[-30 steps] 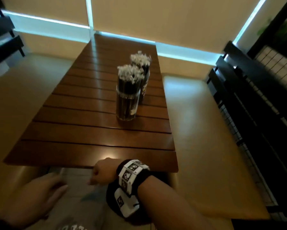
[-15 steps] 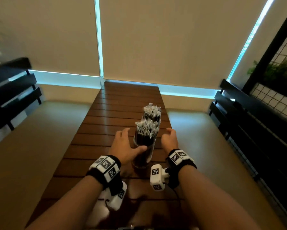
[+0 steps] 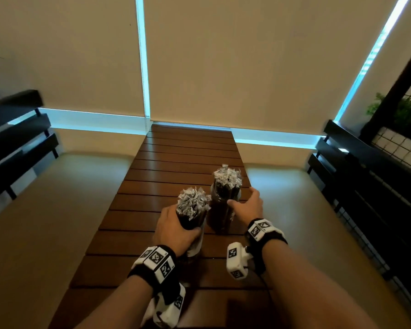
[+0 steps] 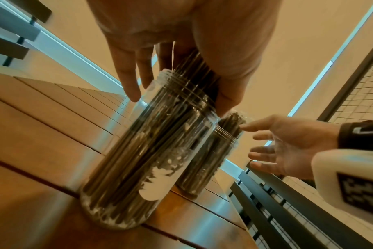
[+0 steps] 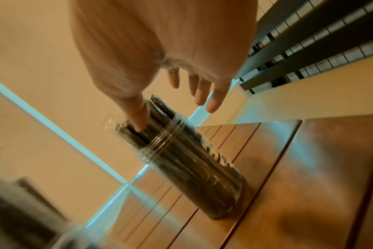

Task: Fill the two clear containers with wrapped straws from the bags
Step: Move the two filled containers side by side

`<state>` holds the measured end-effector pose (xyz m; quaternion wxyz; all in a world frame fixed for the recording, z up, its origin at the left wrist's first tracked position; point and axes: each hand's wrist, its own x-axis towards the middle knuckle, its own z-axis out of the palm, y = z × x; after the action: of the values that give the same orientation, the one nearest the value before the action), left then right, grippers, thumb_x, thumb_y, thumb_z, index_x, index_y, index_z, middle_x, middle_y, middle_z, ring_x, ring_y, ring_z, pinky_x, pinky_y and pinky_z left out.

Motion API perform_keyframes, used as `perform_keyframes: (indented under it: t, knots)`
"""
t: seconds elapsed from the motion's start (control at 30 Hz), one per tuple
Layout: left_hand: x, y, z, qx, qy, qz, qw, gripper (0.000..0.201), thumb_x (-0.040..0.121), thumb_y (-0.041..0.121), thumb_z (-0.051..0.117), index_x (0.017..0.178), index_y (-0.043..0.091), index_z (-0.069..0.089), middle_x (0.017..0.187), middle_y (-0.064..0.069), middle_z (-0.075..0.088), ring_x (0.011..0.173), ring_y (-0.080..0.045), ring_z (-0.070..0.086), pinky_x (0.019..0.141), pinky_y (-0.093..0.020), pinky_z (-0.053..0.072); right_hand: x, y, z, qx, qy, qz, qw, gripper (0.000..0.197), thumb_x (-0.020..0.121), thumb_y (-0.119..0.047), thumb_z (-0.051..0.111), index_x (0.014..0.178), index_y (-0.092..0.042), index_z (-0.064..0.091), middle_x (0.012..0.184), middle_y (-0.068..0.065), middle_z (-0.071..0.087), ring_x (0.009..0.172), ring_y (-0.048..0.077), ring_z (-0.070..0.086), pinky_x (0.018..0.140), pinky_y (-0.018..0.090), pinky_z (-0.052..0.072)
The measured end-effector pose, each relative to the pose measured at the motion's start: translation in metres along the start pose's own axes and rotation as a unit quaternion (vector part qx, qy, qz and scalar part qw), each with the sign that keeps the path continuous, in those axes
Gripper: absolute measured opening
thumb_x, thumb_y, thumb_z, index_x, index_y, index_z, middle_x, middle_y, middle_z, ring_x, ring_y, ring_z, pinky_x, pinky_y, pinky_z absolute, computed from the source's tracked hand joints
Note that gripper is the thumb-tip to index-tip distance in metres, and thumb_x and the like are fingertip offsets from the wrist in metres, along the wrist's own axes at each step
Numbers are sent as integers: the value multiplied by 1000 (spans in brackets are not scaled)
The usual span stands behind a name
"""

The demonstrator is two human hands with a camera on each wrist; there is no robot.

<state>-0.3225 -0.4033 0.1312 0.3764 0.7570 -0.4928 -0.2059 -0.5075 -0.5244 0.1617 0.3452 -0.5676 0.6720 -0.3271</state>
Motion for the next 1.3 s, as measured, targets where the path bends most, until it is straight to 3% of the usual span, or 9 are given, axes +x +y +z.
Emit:
perform_keyframes:
  t: [0.07, 0.13, 0.2, 0.37, 0.63, 0.77, 0.93, 1.13, 1.3]
  knots:
    - [7, -3, -9, 2, 3, -12, 1000, 79, 49, 54, 74, 121, 28, 52, 123, 6, 47, 110, -15, 54, 92, -38, 53, 19, -2, 9, -42, -22, -15, 999, 112, 65, -41, 88, 153, -16, 24, 154, 14, 31, 139, 35, 36, 112, 49, 36]
    - [13, -5, -16, 1, 1, -27, 1000, 79, 52, 50, 77, 123, 27, 51, 124, 5, 46, 111, -16, 54, 94, -37, 51, 35, 0, 22, -62, -37, -28, 997, 131, 45, -59, 89, 152, -18, 25, 152, 12, 37, 137, 34, 38, 111, 51, 37]
    - [19, -6, -20, 6, -1, -34, 999, 78, 55, 47, 80, 124, 26, 50, 126, 5, 46, 111, -17, 55, 95, -36, 50, 50, 7, 37, -47, -47, -31, 997, 134, 34, -66, 87, 148, -21, 32, 147, 9, 44, 133, 31, 45, 108, 50, 41]
    - [43, -6, -31, 17, -12, -43, 999, 77, 62, 40, 85, 128, 22, 50, 129, 1, 43, 117, -20, 52, 101, -35, 45, 40, 3, 46, -11, -31, -18, 999, 103, 58, -37, 92, 141, -17, 34, 140, 13, 50, 127, 35, 50, 105, 46, 44]
    - [110, -2, -34, 56, -24, -84, 995, 67, 61, 46, 86, 114, 16, 59, 119, -2, 43, 109, -22, 54, 99, -37, 48, 44, -4, 57, 12, -23, -18, 1000, 94, 61, -31, 90, 137, -19, 35, 137, 11, 50, 126, 33, 50, 102, 41, 45]
    - [155, -15, -14, 51, -5, -81, 995, 86, 32, 73, 72, 98, 18, 67, 106, 1, 63, 93, -17, 65, 83, -38, 58, 48, -10, 75, 36, -15, -25, 999, 95, 61, -31, 89, 139, -23, 34, 138, 8, 47, 127, 31, 48, 104, 41, 44]
    - [191, -13, -5, 69, -2, -65, 995, 59, 53, 51, 87, 99, 18, 68, 101, -1, 67, 89, -19, 66, 79, -39, 58, 62, -30, 100, 51, -14, -27, 998, 93, 64, -29, 87, 139, -23, 33, 137, 9, 47, 125, 31, 50, 102, 40, 46]
    - [223, -8, -2, 62, -5, -58, 996, 51, 68, 37, 86, 109, 14, 66, 106, -3, 69, 98, -22, 65, 76, -27, 45, 87, -44, 114, 61, -10, -18, 998, 92, 68, -26, 85, 143, -23, 30, 139, 11, 44, 128, 32, 46, 103, 40, 42]
    - [242, -6, -2, 62, -1, -43, 997, 48, 72, 32, 84, 113, 14, 65, 109, -4, 70, 103, -24, 64, 81, -28, 45, 107, -50, 123, 69, -27, -28, 997, 95, 69, -27, 86, 145, -25, 29, 142, 8, 44, 130, 30, 45, 104, 39, 41]
